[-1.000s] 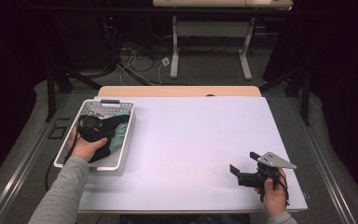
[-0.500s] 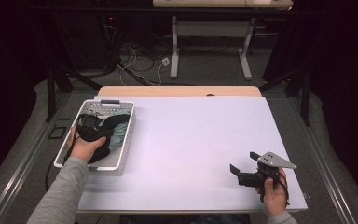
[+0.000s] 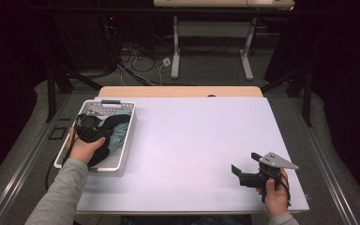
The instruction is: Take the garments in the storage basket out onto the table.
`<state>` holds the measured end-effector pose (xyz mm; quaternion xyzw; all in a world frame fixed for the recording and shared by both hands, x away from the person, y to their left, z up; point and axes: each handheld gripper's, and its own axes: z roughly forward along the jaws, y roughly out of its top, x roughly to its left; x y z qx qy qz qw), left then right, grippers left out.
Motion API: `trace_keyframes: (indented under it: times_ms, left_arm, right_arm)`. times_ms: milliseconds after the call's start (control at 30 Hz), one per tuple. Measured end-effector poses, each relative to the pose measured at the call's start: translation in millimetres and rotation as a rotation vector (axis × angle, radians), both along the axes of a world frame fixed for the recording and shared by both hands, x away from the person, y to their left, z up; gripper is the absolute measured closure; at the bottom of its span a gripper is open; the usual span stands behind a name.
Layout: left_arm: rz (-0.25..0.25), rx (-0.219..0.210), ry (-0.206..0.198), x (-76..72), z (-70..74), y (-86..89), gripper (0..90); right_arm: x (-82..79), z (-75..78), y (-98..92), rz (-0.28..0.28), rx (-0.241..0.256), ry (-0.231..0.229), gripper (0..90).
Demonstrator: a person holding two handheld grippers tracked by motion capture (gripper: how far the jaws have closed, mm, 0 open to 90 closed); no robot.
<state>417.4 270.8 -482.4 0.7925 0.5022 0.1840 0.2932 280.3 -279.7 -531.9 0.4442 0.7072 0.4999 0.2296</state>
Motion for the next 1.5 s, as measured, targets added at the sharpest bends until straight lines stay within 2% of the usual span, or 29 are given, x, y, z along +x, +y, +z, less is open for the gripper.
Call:
trace_keyframes:
  times_ms: [233,367,433,700,833,967,1200,1233,1500]
  left_arm:
    - [0.007,-0.048,-0.01,-2.5,5.7,5.4,70.2]
    - [0.012,-0.07,-0.033,-5.8,9.7,7.9,71.4]
    - [0.017,-0.094,-0.048,-8.5,12.9,9.7,72.4]
    - [0.023,-0.122,-0.09,-14.5,18.0,16.2,73.4]
    - [0.033,-0.162,-0.114,-18.8,21.2,22.7,73.3]
    - [0.035,-0.174,-0.13,-22.0,23.5,26.5,73.2]
    - [0.054,-0.237,-0.174,-29.9,29.6,36.8,73.2]
    - [0.051,-0.245,-0.171,-31.1,30.8,38.3,73.3]
    - [0.051,-0.26,-0.211,-38.1,38.3,43.1,73.5]
  right_arm:
    - [0.0,0.1,-0.6,-0.002,-0.004,0.005,3.8]
    - [0.2,-0.1,-0.6,-0.001,-0.002,0.006,3.9]
    - [0.4,-0.2,-0.4,-0.003,0.0,0.006,3.9]
    - [0.5,-0.4,-0.6,-0.003,0.001,0.008,4.0]
    - [0.7,-0.8,-0.6,-0.005,0.007,0.006,4.0]
    - [0.7,-0.8,-0.5,-0.005,0.007,0.006,4.0]
    - [0.8,-1.0,-0.3,-0.003,0.002,0.004,4.0]
    - [0.9,-1.1,-0.3,-0.003,0.003,0.002,4.0]
    - [1.0,-1.3,0.0,-0.004,0.002,0.001,4.1]
